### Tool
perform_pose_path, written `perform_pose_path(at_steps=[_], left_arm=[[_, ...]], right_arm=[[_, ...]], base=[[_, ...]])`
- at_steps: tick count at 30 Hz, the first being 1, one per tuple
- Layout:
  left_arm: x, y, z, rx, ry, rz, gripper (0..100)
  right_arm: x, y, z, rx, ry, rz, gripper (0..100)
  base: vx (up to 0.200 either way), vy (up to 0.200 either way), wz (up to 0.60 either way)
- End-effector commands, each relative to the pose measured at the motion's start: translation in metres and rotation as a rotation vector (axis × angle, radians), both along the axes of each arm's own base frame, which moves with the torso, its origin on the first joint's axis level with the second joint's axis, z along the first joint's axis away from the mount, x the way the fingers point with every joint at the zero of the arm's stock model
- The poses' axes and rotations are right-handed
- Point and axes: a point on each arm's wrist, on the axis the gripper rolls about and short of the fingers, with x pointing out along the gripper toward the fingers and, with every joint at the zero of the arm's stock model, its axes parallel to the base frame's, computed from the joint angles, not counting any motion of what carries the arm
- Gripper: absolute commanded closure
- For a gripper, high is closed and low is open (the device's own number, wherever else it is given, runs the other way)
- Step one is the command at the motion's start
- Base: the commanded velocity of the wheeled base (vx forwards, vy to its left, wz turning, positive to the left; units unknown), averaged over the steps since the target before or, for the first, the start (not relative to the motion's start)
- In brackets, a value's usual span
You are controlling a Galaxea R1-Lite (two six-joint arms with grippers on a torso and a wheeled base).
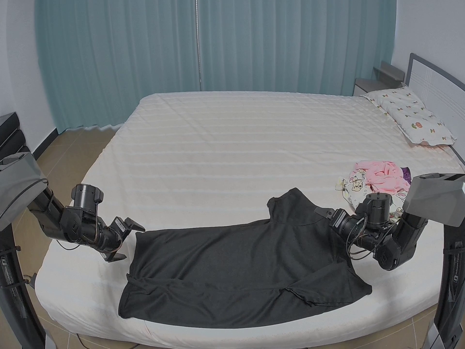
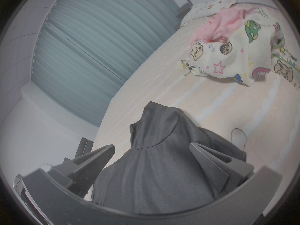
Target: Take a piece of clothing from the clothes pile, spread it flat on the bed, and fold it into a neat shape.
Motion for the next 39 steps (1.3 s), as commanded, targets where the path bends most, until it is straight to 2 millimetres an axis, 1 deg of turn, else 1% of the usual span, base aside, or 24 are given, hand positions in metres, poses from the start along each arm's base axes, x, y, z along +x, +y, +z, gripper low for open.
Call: perform_pose_path(at_steps=[1,6,8,10,13,15,16,17,18,21,23,24,26,30,34,39], left_arm=[[0.001,0.0,0.0,0.0,-0.002,0.001,0],[0.012,-0.001,0.012,0.018,-0.06,0.003,0],[0.022,-0.001,0.018,0.057,-0.096,0.019,0],[0.036,0.001,0.02,0.076,-0.124,0.02,0],[0.053,0.003,0.009,0.134,-0.151,-0.043,0],[0.063,0.006,-0.006,0.191,-0.162,-0.125,0],[0.065,0.007,-0.01,0.202,-0.161,-0.139,0],[0.07,0.007,-0.022,0.233,-0.159,-0.181,0],[0.074,0.007,-0.029,0.245,-0.16,-0.201,0],[0.083,0.007,-0.034,0.228,-0.179,-0.23,0],[0.083,0.007,-0.034,0.228,-0.179,-0.23,0],[0.082,0.005,-0.035,0.186,-0.204,-0.297,0],[0.082,0.006,-0.037,0.182,-0.22,-0.336,0],[0.076,0.014,-0.041,0.187,-0.219,-0.36,0],[0.074,0.017,-0.041,0.131,-0.25,-0.398,0],[0.072,0.017,-0.044,0.128,-0.244,-0.409,0]], right_arm=[[0.001,-0.003,-0.008,-0.003,0.02,-0.005,0],[-0.002,-0.004,-0.01,-0.004,0.03,-0.009,0],[-0.002,-0.004,-0.011,-0.003,0.032,-0.009,0],[-0.005,-0.004,-0.014,-0.007,0.046,-0.005,0],[-0.006,-0.001,-0.018,-0.01,0.055,-0.001,0],[-0.006,-0.001,-0.017,-0.01,0.052,-0.002,0],[-0.006,-0.001,-0.017,-0.011,0.051,-0.003,0],[-0.007,-0.001,-0.017,-0.012,0.048,-0.004,0],[-0.008,-0.002,-0.018,-0.013,0.045,-0.003,0],[-0.007,-0.003,-0.019,-0.012,0.037,-0.007,0],[-0.007,-0.003,-0.019,-0.012,0.037,-0.007,0],[-0.007,-0.003,-0.024,-0.015,0.049,-0.006,0],[-0.006,-0.002,-0.026,-0.015,0.049,-0.006,0],[-0.005,-0.004,-0.024,-0.014,0.045,-0.01,0],[-0.004,-0.008,-0.023,-0.013,0.04,-0.023,0],[-0.003,-0.011,-0.024,-0.011,0.04,-0.026,0]], base=[[0.0,0.0,0.0],[0.0,0.0,0.0],[0.0,0.0,0.0],[0.0,0.0,0.0],[0.0,0.0,0.0],[0.0,0.0,0.0],[0.0,0.0,0.0],[0.0,0.0,0.0],[0.0,0.0,0.0],[0.0,0.0,0.0],[0.0,0.0,0.0],[0.0,0.0,0.0],[0.0,0.0,0.0],[0.0,0.0,0.0],[0.0,0.0,0.0],[0.0,0.0,0.0]])
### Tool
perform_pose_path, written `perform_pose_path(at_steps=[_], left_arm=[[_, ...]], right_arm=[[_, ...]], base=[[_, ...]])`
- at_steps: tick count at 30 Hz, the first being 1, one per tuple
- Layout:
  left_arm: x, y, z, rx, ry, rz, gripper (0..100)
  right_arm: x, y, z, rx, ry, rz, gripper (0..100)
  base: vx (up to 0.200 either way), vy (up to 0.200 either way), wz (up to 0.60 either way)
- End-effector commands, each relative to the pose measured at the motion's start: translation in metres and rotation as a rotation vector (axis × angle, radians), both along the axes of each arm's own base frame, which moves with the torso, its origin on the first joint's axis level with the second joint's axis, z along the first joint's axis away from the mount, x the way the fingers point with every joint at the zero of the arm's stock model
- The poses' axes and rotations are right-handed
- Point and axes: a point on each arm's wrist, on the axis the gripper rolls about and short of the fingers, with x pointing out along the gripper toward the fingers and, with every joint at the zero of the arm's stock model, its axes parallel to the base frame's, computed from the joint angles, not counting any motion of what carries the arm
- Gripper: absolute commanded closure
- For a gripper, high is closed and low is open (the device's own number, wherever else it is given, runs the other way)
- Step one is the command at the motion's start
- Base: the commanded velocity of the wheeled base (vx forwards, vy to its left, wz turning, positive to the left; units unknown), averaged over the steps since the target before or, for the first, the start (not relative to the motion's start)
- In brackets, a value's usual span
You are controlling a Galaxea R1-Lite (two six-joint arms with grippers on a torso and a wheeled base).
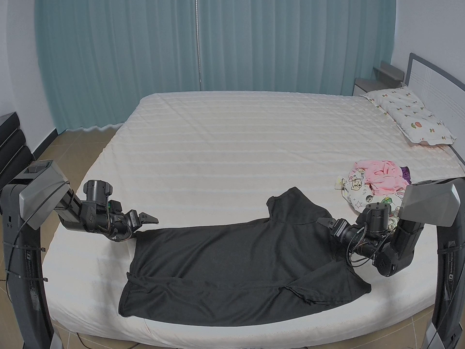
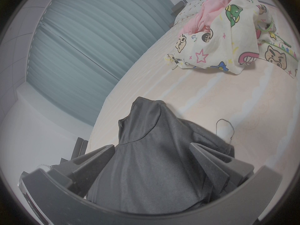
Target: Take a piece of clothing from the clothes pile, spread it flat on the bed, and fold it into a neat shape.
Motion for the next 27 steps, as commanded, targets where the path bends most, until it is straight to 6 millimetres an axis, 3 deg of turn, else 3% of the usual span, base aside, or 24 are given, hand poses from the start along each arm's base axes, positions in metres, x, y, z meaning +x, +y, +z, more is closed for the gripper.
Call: perform_pose_path(at_steps=[1,7,8,15,22,26,27], left_arm=[[-0.003,0.004,-0.005,0.005,0.007,-0.007,0],[-0.002,0.003,-0.006,0.015,0.0,-0.021,0],[-0.002,0.003,-0.007,0.015,0.002,-0.021,100],[0.0,0.007,-0.005,0.024,-0.018,0.021,100],[-0.008,0.01,-0.006,0.003,-0.065,0.078,100],[-0.013,0.011,-0.006,0.019,-0.081,0.098,100],[-0.014,0.011,-0.005,0.021,-0.094,0.127,100]], right_arm=[[0.001,-0.001,-0.001,0.0,0.002,-0.003,0],[0.0,-0.001,0.001,0.009,-0.043,0.001,0],[-0.001,-0.001,0.002,0.01,-0.047,0.003,0],[0.005,0.006,0.01,-0.017,-0.092,0.035,0],[0.015,-0.007,0.017,-0.202,-0.157,0.152,0],[0.028,-0.005,0.026,-0.198,-0.152,0.189,0],[0.048,-0.006,0.033,-0.205,-0.132,0.188,0]], base=[[0.0,0.0,0.0],[0.0,0.0,0.0],[0.0,0.0,0.0],[0.0,0.0,0.0],[0.0,0.0,0.0],[0.0,0.0,0.0],[0.0,0.0,0.0]])
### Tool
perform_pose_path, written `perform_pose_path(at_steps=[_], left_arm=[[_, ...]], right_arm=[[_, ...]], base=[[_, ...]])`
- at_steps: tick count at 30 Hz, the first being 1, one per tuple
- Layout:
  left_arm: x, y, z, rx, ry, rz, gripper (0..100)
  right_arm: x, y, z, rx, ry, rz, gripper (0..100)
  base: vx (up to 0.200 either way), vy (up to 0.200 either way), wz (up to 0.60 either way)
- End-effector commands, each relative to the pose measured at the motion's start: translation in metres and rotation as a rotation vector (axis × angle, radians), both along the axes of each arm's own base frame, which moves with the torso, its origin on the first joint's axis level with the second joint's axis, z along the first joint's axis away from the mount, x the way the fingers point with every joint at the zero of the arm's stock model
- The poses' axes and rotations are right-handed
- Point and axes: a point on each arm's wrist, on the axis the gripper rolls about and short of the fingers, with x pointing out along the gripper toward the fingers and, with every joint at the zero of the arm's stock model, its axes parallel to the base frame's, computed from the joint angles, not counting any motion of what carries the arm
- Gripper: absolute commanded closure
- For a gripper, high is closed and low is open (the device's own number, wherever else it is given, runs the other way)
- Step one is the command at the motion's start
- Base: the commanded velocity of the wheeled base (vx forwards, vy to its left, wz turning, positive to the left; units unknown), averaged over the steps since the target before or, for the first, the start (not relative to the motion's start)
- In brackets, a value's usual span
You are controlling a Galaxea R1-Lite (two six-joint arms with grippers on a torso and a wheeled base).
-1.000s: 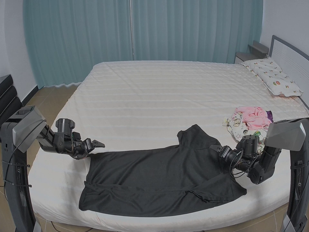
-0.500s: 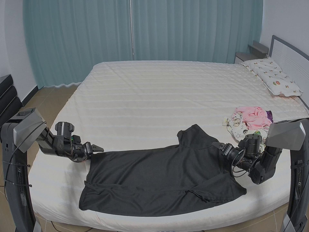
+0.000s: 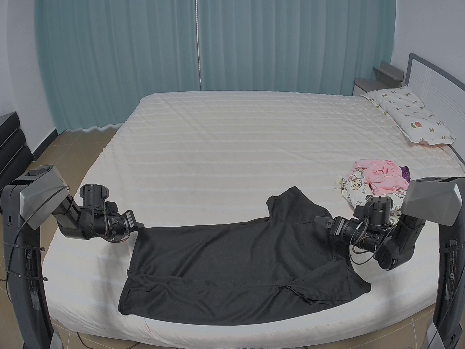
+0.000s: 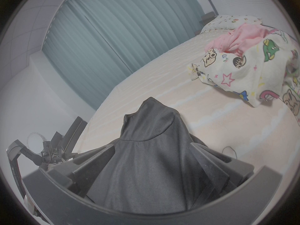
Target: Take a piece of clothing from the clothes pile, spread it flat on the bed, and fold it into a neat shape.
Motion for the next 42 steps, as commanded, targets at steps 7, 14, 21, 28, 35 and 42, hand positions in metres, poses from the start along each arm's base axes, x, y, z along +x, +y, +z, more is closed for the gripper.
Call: perform_pose_path(at_steps=[7,14,21,28,35,42], left_arm=[[-0.006,0.002,0.014,-0.091,-0.021,0.146,100],[-0.008,0.003,0.013,-0.105,-0.007,0.145,100],[-0.009,0.002,0.013,-0.106,-0.007,0.142,100],[-0.009,0.002,0.012,-0.105,-0.006,0.143,100],[-0.009,0.002,0.012,-0.105,-0.007,0.143,100],[-0.009,0.003,0.016,-0.105,-0.015,0.144,100]], right_arm=[[0.067,-0.003,0.03,-0.06,-0.005,0.034,0],[0.09,-0.002,0.008,-0.097,0.045,0.042,0],[0.1,-0.001,-0.006,-0.114,0.058,0.049,0],[0.104,0.001,-0.013,-0.117,0.072,0.047,100],[0.104,-0.002,-0.011,-0.096,0.066,0.031,100],[0.101,-0.011,0.003,-0.049,0.027,-0.01,100]], base=[[0.0,0.0,0.0],[0.0,0.0,0.0],[0.0,0.0,0.0],[0.0,0.0,0.0],[0.0,0.0,0.0],[0.0,0.0,0.0]])
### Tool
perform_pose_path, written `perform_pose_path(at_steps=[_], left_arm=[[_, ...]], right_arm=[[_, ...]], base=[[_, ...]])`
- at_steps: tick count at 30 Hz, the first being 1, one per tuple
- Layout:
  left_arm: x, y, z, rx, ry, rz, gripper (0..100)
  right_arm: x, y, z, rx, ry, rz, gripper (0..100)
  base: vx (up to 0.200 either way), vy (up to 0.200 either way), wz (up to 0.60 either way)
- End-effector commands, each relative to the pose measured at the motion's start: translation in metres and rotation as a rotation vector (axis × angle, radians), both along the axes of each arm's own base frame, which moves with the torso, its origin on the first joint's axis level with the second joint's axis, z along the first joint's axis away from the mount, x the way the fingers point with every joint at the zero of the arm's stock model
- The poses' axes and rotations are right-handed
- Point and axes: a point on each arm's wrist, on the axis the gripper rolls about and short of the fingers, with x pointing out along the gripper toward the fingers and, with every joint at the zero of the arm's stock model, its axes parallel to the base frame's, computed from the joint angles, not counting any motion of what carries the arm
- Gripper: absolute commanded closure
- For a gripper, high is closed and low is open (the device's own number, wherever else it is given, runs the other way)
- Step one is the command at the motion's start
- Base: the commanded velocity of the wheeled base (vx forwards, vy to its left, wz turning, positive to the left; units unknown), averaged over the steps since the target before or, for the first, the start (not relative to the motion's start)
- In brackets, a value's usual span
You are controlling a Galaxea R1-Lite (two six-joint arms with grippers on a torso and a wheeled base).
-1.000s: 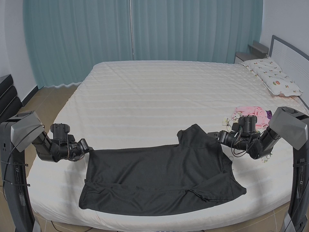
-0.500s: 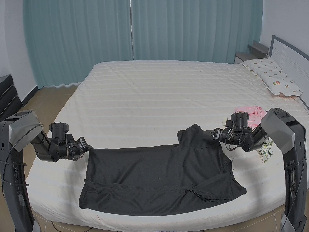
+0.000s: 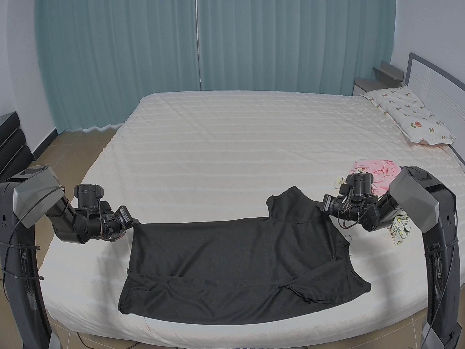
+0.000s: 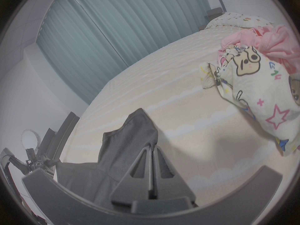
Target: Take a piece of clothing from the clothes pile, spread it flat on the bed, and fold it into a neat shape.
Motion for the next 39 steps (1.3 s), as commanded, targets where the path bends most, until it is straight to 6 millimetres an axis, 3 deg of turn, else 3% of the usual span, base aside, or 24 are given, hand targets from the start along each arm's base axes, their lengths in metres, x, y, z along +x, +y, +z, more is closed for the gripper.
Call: perform_pose_path(at_steps=[1,10,21,24,30,39], left_arm=[[0.0,0.001,0.005,0.0,-0.008,0.002,100],[-0.002,0.008,0.017,0.003,-0.032,0.028,100],[-0.011,0.012,0.02,0.007,-0.028,0.032,100],[-0.017,0.011,0.022,0.015,-0.025,0.023,100],[-0.031,0.01,0.034,0.07,-0.051,-0.02,100],[-0.054,0.019,0.039,0.104,-0.039,-0.02,100]], right_arm=[[-0.005,-0.006,0.01,0.01,-0.024,-0.011,100],[-0.014,-0.022,0.018,0.039,-0.079,-0.042,100],[-0.028,-0.022,0.024,0.067,-0.107,0.001,100],[-0.035,-0.023,0.027,0.071,-0.103,0.009,100],[-0.059,-0.028,0.05,0.091,-0.114,0.062,100],[-0.09,-0.035,0.044,0.058,-0.064,0.101,100]], base=[[0.0,0.0,0.0],[0.0,0.0,0.0],[0.0,0.0,0.0],[0.0,0.0,0.0],[0.0,0.0,0.0],[0.0,0.0,0.0]])
